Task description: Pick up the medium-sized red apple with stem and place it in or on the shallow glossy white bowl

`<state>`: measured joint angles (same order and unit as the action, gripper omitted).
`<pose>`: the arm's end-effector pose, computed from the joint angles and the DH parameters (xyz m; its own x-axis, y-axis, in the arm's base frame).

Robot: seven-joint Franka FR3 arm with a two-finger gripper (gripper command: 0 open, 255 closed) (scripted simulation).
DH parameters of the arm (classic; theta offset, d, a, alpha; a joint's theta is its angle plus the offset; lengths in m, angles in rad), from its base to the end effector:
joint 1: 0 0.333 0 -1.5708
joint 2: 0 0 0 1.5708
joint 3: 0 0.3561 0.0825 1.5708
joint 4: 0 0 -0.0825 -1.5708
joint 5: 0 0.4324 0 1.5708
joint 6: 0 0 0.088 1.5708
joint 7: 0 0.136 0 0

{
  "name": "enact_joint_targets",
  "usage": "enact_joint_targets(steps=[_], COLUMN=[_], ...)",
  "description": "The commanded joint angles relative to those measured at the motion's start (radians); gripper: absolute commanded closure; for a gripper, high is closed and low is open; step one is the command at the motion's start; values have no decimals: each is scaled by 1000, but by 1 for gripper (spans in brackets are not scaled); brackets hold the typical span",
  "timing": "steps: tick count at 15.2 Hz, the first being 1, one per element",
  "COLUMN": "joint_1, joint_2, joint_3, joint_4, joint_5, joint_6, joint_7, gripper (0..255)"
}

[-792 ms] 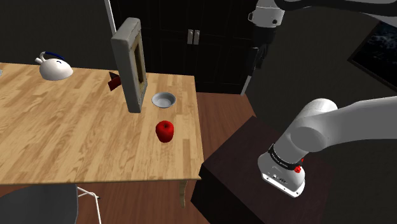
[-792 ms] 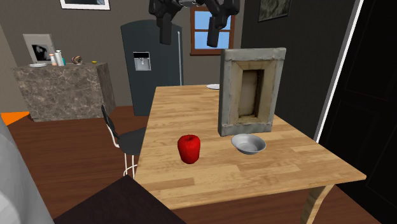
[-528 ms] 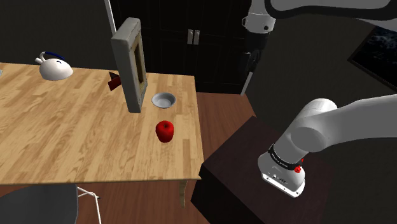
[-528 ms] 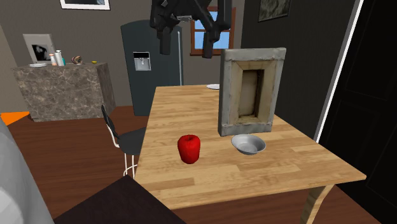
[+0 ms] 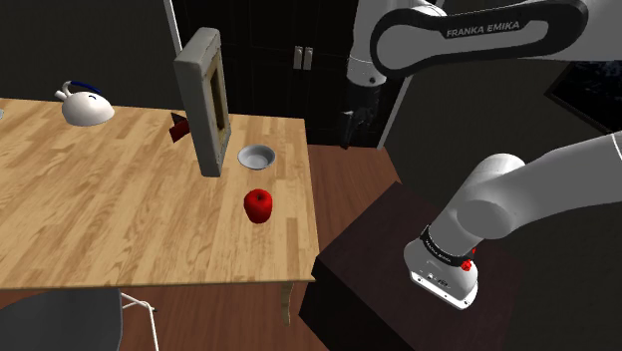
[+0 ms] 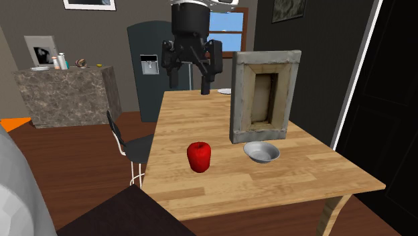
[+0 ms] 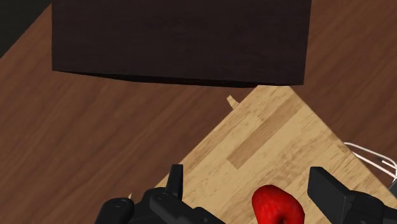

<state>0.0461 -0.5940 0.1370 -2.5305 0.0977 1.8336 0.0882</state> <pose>0.3687 0.0793 0.4501 0.9936 0.0372 -0.1068 0.0369 -0.9993 -0.0052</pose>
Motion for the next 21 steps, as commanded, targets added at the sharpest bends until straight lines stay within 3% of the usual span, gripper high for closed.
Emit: enact_joint_targets(steps=[1, 6, 11, 16, 21], joint_1=[2, 7, 1, 2, 40], joint_2=[58, 221, 411, 618, 827], joint_3=[27, 101, 167, 206, 193], joint_4=[-5, 10, 65, 159, 293], joint_5=[8, 12, -33, -140, -279], joint_6=[77, 253, 410, 533, 608], joint_7=[36, 144, 271, 427, 592], gripper=[0, 0, 0, 0, 0])
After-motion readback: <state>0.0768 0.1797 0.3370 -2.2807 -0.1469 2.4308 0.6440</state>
